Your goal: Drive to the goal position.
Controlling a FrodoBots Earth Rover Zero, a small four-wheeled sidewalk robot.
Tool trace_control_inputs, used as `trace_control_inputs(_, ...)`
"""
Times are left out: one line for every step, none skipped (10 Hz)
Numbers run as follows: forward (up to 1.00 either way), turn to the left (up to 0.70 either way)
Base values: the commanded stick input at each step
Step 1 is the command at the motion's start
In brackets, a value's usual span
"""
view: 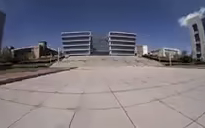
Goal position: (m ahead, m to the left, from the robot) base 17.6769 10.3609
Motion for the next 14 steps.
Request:
trace_control_inputs(0.7,0.01)
trace_control_inputs(0.7,0.01)
trace_control_inputs(0.7,0.01)
trace_control_inputs(0.7,0.01)
trace_control_inputs(0.7,0.01)
trace_control_inputs(0.7,0.01)
trace_control_inputs(0.7,0.01)
trace_control_inputs(0.7,0.01)
trace_control_inputs(0.7,0.01)
trace_control_inputs(0.7,0.01)
trace_control_inputs(0.7,0.01)
trace_control_inputs(0.7,0.01)
trace_control_inputs(0.7,0.01)
trace_control_inputs(0.7,0.01)
